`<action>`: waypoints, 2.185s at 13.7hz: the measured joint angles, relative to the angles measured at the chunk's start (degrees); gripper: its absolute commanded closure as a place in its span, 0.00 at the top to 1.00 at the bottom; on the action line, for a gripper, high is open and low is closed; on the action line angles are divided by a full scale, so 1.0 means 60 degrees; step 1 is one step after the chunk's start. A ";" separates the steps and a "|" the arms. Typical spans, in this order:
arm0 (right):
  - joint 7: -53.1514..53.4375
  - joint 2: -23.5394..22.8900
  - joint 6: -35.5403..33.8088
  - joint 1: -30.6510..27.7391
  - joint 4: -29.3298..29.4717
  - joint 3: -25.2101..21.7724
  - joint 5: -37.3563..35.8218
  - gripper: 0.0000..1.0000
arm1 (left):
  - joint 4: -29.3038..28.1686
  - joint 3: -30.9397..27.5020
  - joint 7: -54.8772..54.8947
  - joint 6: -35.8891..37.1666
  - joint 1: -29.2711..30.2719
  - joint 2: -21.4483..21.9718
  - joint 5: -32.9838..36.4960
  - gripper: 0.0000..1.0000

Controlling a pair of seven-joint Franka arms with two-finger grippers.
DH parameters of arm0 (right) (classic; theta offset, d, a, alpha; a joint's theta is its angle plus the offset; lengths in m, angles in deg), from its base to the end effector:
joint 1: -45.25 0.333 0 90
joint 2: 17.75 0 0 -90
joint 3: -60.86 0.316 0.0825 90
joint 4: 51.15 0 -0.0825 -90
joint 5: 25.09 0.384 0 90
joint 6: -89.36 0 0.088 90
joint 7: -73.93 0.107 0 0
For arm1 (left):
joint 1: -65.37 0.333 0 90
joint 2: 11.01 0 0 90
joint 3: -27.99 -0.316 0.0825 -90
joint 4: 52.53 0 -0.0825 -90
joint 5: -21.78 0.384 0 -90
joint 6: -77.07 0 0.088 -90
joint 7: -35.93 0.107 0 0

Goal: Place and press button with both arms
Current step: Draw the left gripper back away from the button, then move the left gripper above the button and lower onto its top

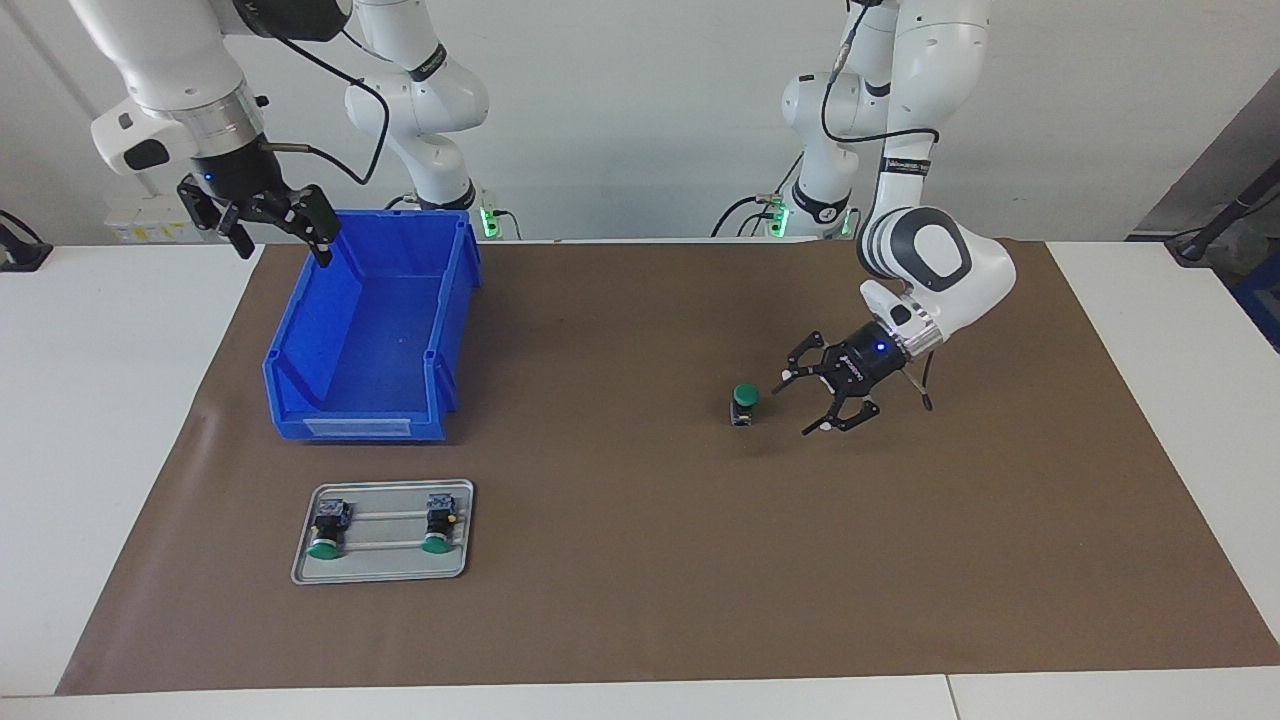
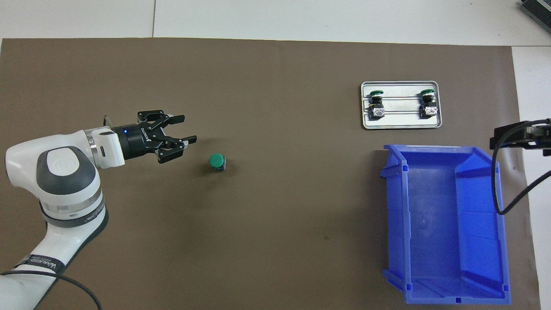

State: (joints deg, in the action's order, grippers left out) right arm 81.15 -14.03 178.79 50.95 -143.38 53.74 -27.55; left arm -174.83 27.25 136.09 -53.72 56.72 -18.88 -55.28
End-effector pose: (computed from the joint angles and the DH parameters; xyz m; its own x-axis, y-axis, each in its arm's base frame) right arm 0.5331 -0.0202 0.6404 0.9884 -0.1504 0.0198 -0.1510 -0.9880 0.0326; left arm 0.5639 -0.1016 0.3579 0.4493 -0.3998 0.7989 -0.8468 -0.4755 0.2383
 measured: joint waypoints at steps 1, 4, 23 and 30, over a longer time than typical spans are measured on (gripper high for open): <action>0.0000 0.0000 0.0000 0.0000 -0.0003 0.0000 0.0000 1.00 | 0.0141 -0.0041 -0.0356 -0.0001 0.0015 0.0023 0.0494 0.86; 0.0000 0.0000 0.0000 0.0000 -0.0005 0.0000 0.0000 1.00 | 0.0605 -0.0114 -0.1206 -0.0032 0.0028 0.0082 0.1808 1.00; 0.0000 0.0054 0.0000 -0.0002 -0.0167 0.0000 0.0000 1.00 | 0.3659 0.0113 -1.3399 0.3229 -0.0727 0.0465 1.2114 0.46; 0.0000 0.0065 0.0000 -0.0006 -0.0218 -0.0005 0.0000 1.00 | 0.3678 0.0141 -1.6551 0.3506 -0.2065 0.0373 1.2680 0.00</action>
State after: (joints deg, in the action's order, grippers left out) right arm 81.15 -13.63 178.79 50.91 -144.69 53.71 -27.55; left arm -152.76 28.10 36.79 -32.69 44.33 -16.65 20.80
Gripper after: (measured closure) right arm 0.000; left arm 0.956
